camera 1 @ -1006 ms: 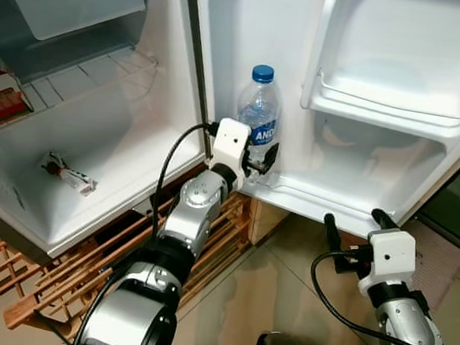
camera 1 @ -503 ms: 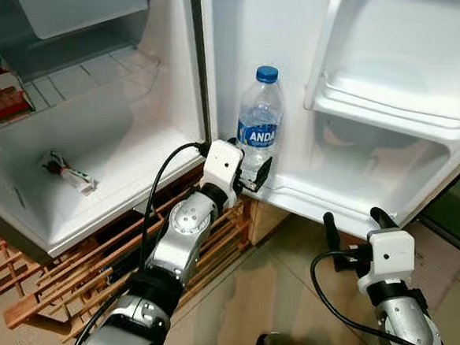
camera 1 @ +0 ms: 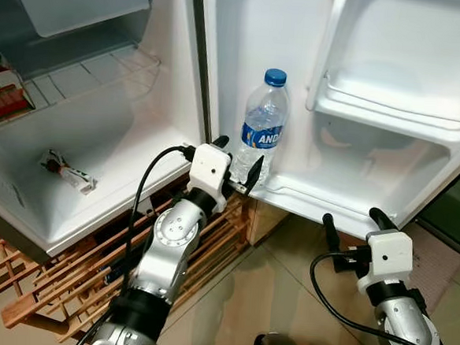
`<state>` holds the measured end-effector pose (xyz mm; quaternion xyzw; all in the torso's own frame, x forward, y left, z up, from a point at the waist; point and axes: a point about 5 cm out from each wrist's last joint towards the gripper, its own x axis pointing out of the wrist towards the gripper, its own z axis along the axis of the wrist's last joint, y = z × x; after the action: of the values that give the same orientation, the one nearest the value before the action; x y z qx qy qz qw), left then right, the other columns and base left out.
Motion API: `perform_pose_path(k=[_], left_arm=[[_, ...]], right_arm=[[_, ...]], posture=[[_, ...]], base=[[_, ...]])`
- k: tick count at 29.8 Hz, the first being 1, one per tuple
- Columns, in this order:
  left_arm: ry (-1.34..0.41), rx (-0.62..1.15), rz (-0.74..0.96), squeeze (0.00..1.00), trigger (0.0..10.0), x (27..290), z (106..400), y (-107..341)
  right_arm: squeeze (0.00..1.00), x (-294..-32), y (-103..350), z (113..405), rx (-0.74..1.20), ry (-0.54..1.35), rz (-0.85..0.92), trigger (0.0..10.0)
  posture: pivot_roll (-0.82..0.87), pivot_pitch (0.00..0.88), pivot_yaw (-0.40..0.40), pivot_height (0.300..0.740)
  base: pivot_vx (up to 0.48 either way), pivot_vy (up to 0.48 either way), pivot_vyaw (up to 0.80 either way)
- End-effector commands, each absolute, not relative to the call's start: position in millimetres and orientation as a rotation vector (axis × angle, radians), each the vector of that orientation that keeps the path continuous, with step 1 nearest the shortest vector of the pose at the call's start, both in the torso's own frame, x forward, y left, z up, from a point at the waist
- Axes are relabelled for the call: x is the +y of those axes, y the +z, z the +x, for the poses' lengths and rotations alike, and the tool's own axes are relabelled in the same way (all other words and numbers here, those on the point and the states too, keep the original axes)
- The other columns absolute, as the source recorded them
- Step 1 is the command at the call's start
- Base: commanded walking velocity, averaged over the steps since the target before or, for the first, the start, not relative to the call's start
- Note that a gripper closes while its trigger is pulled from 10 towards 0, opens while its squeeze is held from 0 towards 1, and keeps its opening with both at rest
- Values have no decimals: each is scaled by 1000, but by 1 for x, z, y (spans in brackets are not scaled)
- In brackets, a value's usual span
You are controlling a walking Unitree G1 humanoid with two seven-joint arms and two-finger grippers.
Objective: Restocking fridge
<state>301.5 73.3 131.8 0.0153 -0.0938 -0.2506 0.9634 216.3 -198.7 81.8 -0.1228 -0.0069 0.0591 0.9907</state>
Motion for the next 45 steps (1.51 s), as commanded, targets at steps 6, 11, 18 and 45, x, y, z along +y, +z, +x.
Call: perform_pose_path(k=[6, 11, 18, 45], left_arm=[[-501, -128, 64, 0, 10000, 96, 291, 131], [-450, -87, 83, 0, 10000, 110, 283, 129], [-453, 16, 25, 0, 10000, 117, 264, 118], [-213, -3, 74, 0, 10000, 122, 272, 124]], right_arm=[[0, -204, 72, 218, 19, 118, -252, 10000], [0, -206, 69, 219, 34, 95, -217, 10000], [0, -212, 84, 232, 30, 35, -147, 10000], [0, -180, 101, 250, -26, 94, -109, 10000]], posture=[[-205, 56, 30, 726], [-184, 54, 22, 726], [-145, 41, 12, 726], [-80, 50, -36, 726]], base=[[0, 0, 0], [0, 0, 0], [0, 0, 0], [0, 0, 0]])
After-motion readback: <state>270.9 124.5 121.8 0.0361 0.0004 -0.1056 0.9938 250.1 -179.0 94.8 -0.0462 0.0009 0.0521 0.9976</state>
